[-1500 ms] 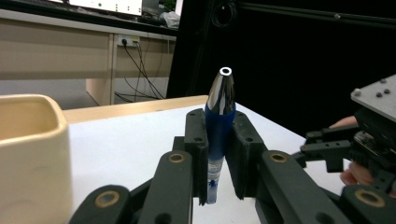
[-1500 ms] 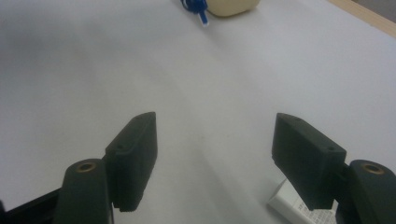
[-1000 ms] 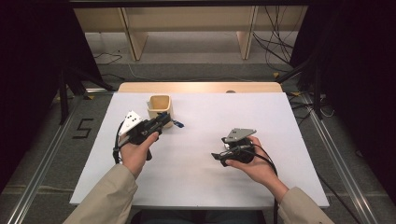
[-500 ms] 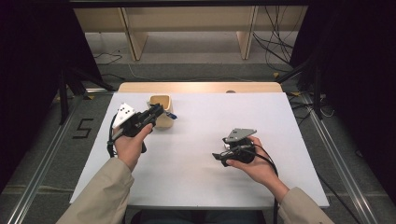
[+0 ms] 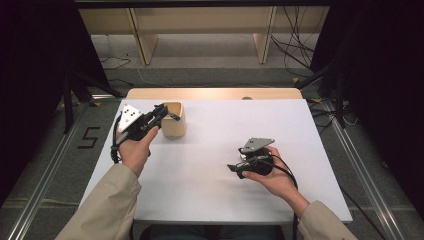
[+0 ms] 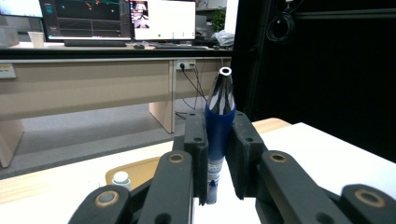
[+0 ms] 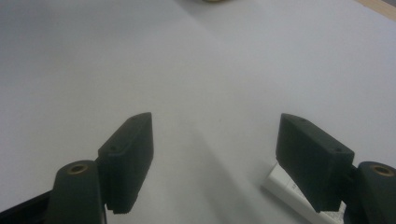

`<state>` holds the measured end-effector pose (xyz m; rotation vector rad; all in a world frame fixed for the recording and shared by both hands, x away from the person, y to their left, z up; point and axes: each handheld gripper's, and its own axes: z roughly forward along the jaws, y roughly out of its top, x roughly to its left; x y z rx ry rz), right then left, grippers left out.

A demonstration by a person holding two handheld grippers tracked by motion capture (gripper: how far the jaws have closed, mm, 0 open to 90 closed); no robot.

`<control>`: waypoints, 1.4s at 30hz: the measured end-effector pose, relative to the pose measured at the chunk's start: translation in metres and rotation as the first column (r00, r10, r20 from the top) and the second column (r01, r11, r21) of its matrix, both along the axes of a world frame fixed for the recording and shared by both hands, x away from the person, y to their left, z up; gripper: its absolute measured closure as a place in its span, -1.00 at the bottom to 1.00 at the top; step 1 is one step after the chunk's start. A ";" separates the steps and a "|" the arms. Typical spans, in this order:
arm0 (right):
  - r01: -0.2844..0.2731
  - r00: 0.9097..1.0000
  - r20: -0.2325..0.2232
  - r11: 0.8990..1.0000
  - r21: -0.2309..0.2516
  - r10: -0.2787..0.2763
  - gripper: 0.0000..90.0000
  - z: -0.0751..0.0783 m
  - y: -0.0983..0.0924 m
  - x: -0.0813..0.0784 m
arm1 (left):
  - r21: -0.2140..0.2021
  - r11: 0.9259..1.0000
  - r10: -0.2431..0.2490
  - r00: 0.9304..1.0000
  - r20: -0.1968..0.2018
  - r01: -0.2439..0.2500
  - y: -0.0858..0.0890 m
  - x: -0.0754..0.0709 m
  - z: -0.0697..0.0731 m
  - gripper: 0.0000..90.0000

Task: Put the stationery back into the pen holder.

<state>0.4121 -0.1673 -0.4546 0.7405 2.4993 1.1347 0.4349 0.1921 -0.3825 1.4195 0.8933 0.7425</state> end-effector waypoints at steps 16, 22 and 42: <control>0.001 1.000 0.001 1.000 0.003 -0.001 -0.37 0.000 0.000 0.000 | 0.124 0.988 0.094 0.995 0.029 -0.097 0.000 0.008 0.000 0.76; 0.000 1.000 0.001 1.000 0.004 0.000 -0.37 0.000 0.000 0.000 | 0.146 0.983 0.107 0.994 0.032 -0.110 0.000 0.012 -0.002 0.76; -0.004 1.000 0.000 1.000 0.002 0.004 -0.38 0.000 0.000 0.000 | 0.226 0.965 0.131 0.991 0.017 -0.131 -0.004 0.023 -0.010 0.76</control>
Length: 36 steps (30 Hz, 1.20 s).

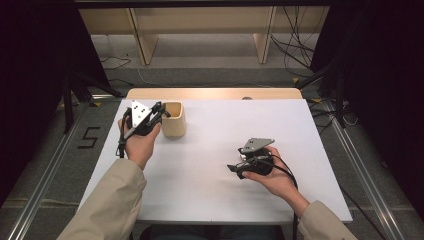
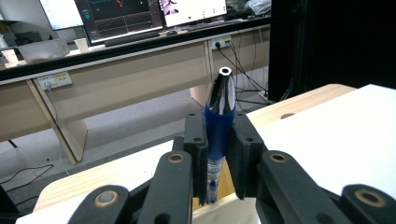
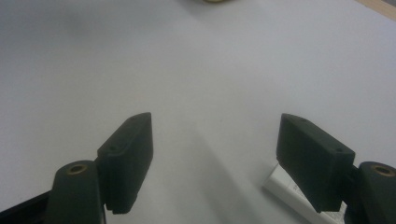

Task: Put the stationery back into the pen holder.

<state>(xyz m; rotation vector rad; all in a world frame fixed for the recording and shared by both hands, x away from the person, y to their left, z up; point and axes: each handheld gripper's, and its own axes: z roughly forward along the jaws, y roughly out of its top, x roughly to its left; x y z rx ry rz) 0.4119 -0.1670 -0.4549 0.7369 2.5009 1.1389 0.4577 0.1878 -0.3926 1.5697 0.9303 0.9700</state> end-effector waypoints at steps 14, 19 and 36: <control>-0.004 1.000 -0.003 1.000 -0.006 0.004 -0.38 -0.001 0.001 0.000 | 0.048 0.999 0.019 0.999 -0.037 -0.017 -0.004 0.009 -0.009 0.75; -0.004 1.000 -0.006 1.000 -0.008 0.004 -0.38 -0.002 0.001 0.000 | 0.064 0.998 0.022 0.999 -0.048 -0.019 -0.007 0.011 -0.012 0.75; -0.004 1.000 -0.007 1.000 -0.007 0.004 -0.38 -0.002 0.001 0.000 | 0.079 0.996 0.034 0.996 -0.079 -0.028 -0.008 0.016 -0.022 0.75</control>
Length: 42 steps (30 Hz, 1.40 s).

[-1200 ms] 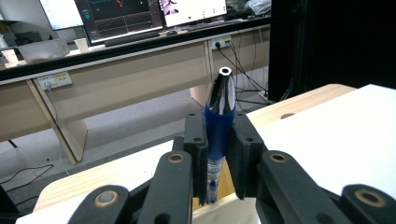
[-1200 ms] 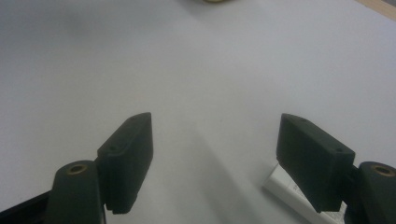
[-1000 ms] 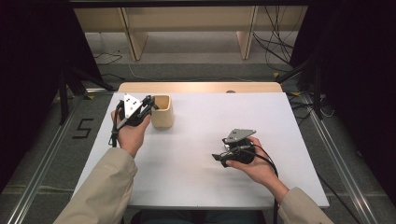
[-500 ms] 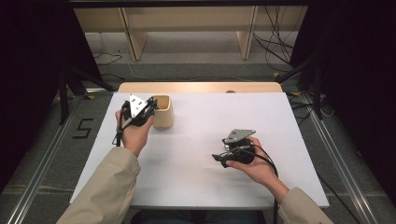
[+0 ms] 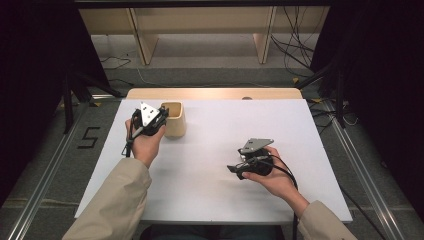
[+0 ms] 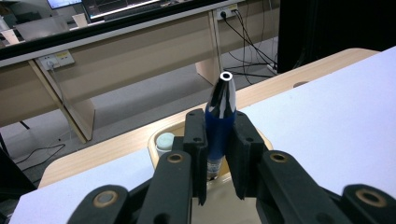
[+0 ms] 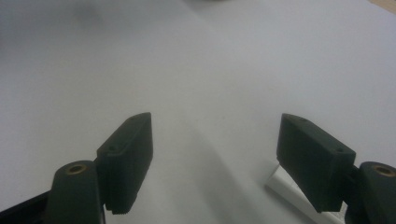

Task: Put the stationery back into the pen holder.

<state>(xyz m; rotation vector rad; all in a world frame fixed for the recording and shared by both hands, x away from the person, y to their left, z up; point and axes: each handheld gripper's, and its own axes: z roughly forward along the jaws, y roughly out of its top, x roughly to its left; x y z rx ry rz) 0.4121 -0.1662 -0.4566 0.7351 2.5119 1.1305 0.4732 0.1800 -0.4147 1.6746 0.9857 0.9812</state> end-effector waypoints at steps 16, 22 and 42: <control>-0.003 1.000 -0.006 1.000 -0.003 0.003 -0.38 -0.001 0.000 0.000 | 0.018 1.000 0.008 1.000 -0.022 -0.008 -0.001 0.005 -0.008 0.75; -0.003 1.000 -0.006 1.000 -0.003 0.003 -0.38 -0.001 0.001 0.000 | 0.029 0.999 0.015 1.000 -0.027 -0.014 -0.002 0.007 -0.010 0.73; 0.004 1.000 -0.007 1.000 0.004 -0.004 -0.39 0.001 -0.003 0.001 | -0.023 1.000 0.009 1.000 0.011 -0.009 0.000 -0.018 -0.001 0.31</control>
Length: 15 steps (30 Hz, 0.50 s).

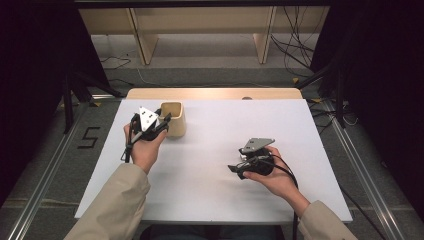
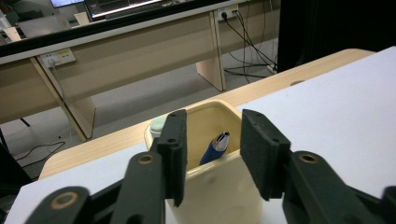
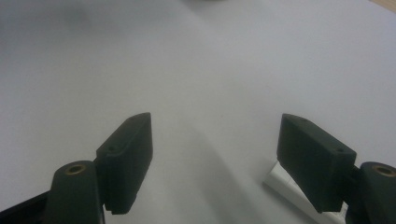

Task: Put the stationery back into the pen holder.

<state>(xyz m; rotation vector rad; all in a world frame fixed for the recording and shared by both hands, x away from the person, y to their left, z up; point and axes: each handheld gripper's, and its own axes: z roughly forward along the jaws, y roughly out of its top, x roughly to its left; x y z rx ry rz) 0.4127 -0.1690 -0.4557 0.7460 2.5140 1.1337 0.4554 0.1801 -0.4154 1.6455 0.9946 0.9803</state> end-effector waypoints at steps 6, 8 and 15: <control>0.015 1.000 0.006 1.000 0.014 -0.016 -0.38 0.002 -0.005 0.002 | -0.019 1.000 0.009 1.000 0.019 -0.009 0.003 -0.018 0.002 0.07; 0.024 1.000 0.009 0.999 0.022 -0.024 -0.38 0.004 -0.008 0.003 | -0.028 1.000 0.012 1.000 0.023 -0.012 0.005 -0.024 0.003 0.00; 0.063 0.998 0.015 0.997 0.043 -0.064 -0.36 0.009 -0.020 0.008 | -0.045 0.999 -0.019 1.000 0.006 0.019 0.008 -0.046 -0.005 -0.15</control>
